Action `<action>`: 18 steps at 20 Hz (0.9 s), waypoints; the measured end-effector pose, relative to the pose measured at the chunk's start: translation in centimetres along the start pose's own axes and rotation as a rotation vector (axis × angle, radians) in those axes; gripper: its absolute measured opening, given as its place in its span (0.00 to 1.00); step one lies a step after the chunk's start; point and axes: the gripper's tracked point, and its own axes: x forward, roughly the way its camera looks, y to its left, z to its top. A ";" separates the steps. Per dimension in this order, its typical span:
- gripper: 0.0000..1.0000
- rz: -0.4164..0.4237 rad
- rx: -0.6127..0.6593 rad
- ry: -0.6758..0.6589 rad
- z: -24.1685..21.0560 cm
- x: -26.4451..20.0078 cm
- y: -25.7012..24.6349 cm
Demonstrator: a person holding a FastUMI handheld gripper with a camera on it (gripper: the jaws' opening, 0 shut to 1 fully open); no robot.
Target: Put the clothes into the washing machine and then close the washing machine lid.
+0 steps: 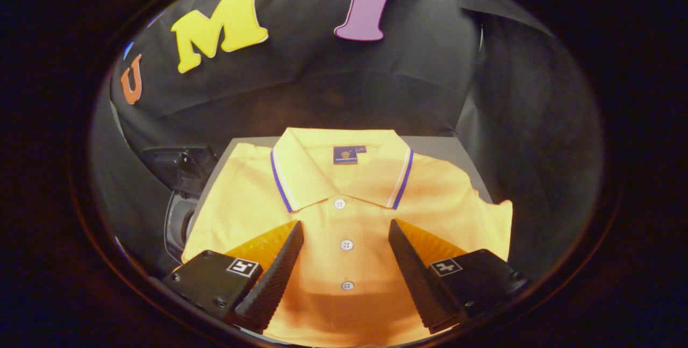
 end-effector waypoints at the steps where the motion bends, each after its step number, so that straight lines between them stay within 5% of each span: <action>1: 1.00 -0.007 0.010 0.002 0.1 0.0 0.0; 7: 0.99 0.010 0.027 0.023 -0.1 0.0 0.0; 11: 0.83 0.007 0.018 -0.028 0.1 0.2 -0.7; 14: 0.38 -0.004 0.015 -0.075 -0.1 0.3 -1.3; 18: 0.12 -0.002 -0.015 -0.154 0.1 0.2 -1.2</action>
